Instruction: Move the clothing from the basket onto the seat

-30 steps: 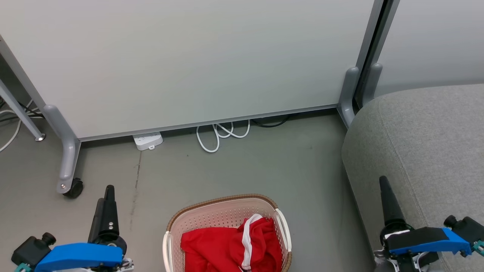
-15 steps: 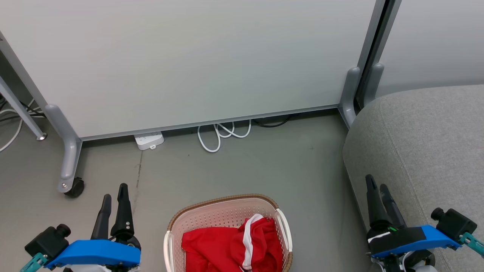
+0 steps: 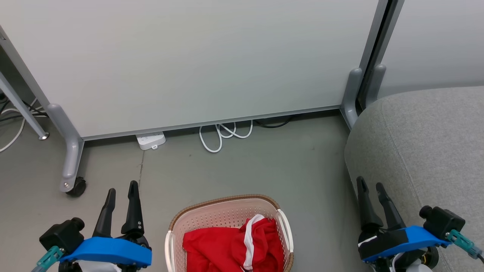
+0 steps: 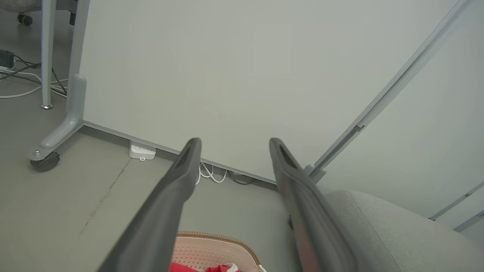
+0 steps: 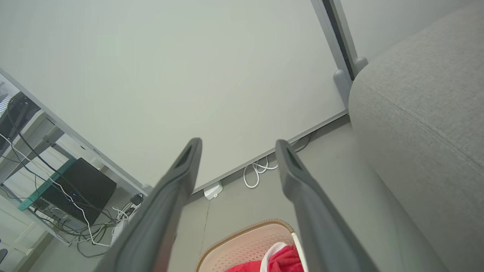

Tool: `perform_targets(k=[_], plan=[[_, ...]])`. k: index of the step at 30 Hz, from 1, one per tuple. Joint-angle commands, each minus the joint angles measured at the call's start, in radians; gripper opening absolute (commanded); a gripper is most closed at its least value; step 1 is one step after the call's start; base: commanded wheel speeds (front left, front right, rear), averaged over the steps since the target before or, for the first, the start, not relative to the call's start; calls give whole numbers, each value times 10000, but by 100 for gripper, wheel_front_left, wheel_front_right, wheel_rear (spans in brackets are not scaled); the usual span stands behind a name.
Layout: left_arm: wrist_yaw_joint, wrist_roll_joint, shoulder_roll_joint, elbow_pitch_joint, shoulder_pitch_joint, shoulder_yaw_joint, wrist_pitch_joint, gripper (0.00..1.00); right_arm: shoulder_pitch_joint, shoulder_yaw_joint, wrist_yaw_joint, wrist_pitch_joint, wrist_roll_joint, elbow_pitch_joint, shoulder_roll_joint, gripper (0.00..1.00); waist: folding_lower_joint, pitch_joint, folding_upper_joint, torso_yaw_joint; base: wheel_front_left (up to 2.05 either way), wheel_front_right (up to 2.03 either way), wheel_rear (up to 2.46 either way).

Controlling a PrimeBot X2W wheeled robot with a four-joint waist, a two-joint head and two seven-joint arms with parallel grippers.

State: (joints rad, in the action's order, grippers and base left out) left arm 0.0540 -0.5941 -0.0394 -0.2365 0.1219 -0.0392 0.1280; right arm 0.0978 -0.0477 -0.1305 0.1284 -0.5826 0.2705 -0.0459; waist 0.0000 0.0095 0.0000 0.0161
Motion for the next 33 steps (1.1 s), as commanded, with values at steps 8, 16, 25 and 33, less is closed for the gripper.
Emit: perform_targets(k=[8, 16, 25, 33], plan=[[-100, 1148, -91, 51, 228, -173, 286, 100, 271, -125, -2, 273, 1068, 103, -49, 100, 0, -22, 0, 39, 0, 0, 0], [-130, 2006, -97, -28, 267, -296, 484, 100, 359, -241, -3, 476, 1910, 305, -52, 100, 0, -14, 0, 71, 0, 0, 0], [-160, 2858, -105, -104, 269, -439, 699, 100, 402, -349, -3, 685, 2787, 481, -55, 100, 0, -43, 0, 96, 0, 0, 0], [-172, 3550, -114, -194, 252, -513, 874, 100, 416, -458, -2, 859, 3506, 610, -57, 100, 0, -99, 0, 128, 0, 0, 0]])
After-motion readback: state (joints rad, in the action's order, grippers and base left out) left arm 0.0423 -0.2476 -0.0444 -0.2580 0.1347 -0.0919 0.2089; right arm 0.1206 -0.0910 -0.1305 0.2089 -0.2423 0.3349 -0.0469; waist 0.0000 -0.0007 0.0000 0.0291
